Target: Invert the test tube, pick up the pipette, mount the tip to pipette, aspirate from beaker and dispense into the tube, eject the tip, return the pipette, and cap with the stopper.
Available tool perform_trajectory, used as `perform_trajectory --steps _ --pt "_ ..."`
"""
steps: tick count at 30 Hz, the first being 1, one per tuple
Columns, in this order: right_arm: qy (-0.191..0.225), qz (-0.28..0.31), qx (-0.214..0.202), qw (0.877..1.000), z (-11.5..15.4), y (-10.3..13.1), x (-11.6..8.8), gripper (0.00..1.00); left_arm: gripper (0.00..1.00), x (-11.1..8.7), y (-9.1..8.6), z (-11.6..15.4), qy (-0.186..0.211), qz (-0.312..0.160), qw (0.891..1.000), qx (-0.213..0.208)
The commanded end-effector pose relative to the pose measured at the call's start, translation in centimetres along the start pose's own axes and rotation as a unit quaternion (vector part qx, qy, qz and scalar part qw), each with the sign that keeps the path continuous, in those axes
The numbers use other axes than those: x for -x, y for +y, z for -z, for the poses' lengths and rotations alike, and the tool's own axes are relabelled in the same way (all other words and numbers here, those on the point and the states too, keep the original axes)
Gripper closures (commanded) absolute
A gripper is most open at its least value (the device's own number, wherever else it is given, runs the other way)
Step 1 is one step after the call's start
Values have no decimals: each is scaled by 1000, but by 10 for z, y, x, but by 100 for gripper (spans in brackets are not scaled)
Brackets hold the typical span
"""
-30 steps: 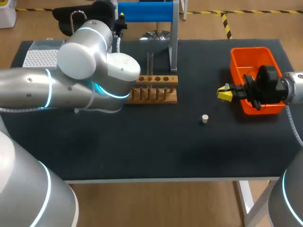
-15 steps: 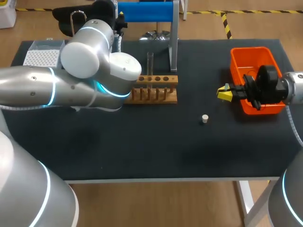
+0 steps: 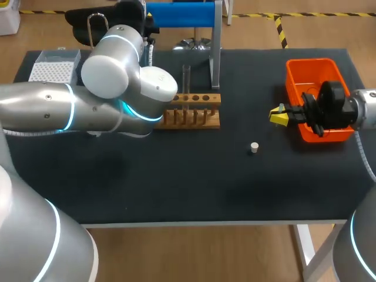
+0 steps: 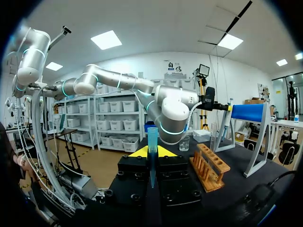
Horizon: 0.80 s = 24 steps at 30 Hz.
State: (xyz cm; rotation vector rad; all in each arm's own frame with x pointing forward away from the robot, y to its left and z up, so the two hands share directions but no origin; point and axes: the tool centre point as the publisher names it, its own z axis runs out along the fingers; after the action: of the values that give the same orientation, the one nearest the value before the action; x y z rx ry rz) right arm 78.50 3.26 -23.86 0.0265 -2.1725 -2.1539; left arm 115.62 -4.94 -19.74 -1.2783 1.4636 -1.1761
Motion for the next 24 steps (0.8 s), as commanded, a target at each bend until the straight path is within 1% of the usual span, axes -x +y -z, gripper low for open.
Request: perform_trajectory --steps 1,14,24 --pt "-1 0 -1 1000 0 1 -1 100 55 -3 4 -7 -3 1 1000 -7" --pt "-1 0 -1 1000 0 1 -1 100 60 -2 4 -12 -7 2 1000 -20" --pt "-1 0 -1 1000 0 1 -1 100 61 0 1 -16 -9 4 1000 -24"
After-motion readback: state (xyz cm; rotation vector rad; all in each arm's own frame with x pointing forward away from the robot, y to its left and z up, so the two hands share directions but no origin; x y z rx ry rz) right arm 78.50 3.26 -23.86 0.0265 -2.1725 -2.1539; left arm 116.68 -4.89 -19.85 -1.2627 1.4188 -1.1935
